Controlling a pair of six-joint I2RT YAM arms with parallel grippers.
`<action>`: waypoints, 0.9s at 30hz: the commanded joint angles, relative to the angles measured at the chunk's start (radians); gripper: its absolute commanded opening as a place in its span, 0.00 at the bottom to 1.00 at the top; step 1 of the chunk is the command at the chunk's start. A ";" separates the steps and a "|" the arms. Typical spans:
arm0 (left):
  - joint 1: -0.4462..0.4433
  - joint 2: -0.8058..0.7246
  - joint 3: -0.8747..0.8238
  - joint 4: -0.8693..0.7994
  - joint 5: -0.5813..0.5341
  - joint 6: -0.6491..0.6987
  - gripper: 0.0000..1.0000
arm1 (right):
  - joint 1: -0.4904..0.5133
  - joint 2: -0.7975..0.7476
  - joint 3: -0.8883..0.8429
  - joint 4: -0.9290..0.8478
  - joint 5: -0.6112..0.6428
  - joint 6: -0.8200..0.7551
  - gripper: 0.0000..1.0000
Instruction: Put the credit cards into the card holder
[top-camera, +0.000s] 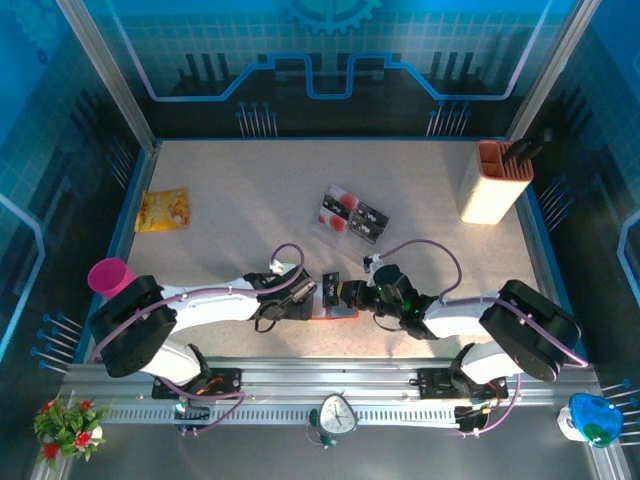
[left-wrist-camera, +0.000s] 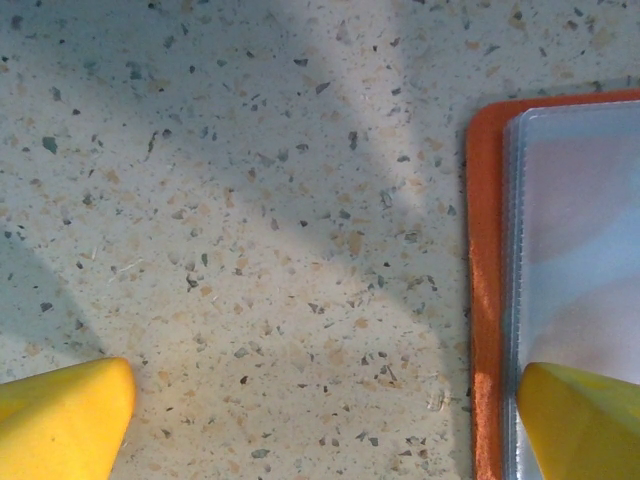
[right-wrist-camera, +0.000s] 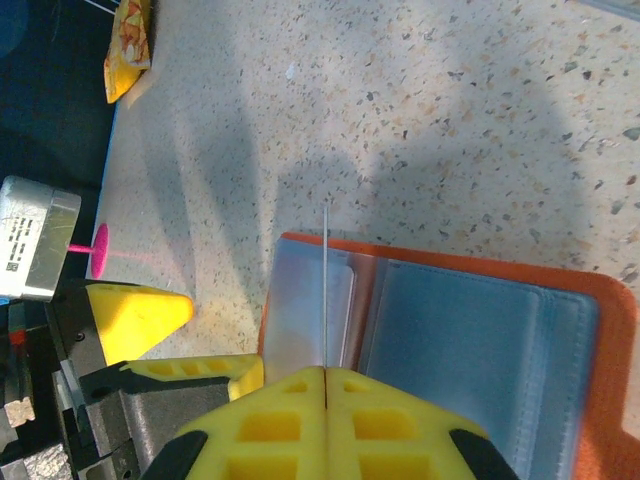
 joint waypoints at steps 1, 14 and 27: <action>-0.006 0.022 -0.029 -0.020 -0.006 -0.006 0.99 | 0.020 0.012 -0.016 0.021 0.033 0.010 0.00; -0.006 0.022 -0.031 -0.013 -0.003 -0.004 0.99 | 0.050 -0.042 -0.045 -0.041 0.109 0.023 0.00; -0.006 0.029 -0.036 -0.002 -0.001 -0.003 0.99 | 0.067 -0.023 -0.018 -0.072 0.108 0.014 0.00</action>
